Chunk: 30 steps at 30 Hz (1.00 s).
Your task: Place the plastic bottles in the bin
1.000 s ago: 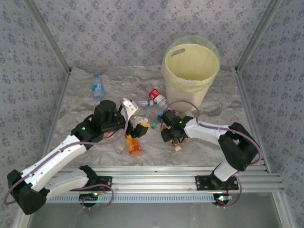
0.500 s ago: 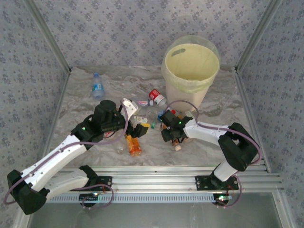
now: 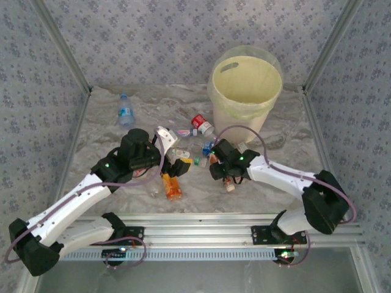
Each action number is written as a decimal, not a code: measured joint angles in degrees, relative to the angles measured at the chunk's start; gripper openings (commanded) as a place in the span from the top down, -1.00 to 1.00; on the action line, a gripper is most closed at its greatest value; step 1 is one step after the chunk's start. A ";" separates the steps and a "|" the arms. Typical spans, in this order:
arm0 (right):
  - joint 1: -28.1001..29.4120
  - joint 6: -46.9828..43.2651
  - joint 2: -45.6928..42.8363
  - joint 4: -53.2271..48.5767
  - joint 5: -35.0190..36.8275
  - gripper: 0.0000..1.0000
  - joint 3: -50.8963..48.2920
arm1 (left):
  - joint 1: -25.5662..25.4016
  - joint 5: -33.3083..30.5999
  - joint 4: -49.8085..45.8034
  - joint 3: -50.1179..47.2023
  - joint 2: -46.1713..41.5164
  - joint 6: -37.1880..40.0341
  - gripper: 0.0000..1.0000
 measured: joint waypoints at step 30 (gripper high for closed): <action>-20.04 -11.10 -3.54 -7.52 -13.60 -0.07 42.51 | 0.00 -4.26 2.82 -1.01 -2.78 -0.85 -0.99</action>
